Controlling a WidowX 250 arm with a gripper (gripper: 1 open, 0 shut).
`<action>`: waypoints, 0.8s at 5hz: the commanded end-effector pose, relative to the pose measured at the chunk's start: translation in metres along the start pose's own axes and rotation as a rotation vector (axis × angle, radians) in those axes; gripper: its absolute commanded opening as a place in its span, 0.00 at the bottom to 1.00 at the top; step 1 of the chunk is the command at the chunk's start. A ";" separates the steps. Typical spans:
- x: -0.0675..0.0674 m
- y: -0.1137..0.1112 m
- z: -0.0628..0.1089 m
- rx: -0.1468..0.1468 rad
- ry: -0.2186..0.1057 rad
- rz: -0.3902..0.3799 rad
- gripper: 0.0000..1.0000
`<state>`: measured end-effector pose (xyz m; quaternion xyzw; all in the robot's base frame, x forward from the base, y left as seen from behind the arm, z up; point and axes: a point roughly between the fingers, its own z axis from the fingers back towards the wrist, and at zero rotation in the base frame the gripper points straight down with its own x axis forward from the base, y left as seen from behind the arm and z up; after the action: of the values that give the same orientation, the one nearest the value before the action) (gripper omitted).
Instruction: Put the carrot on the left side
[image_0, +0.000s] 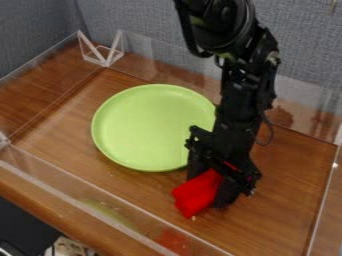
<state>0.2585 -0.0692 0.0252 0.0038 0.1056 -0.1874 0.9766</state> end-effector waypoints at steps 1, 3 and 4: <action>-0.005 -0.003 0.027 0.033 -0.037 0.020 0.00; -0.015 0.000 0.047 0.049 -0.074 0.105 0.00; -0.017 0.015 0.038 0.037 -0.089 0.146 0.00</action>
<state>0.2512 -0.0502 0.0496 0.0254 0.0889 -0.1198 0.9885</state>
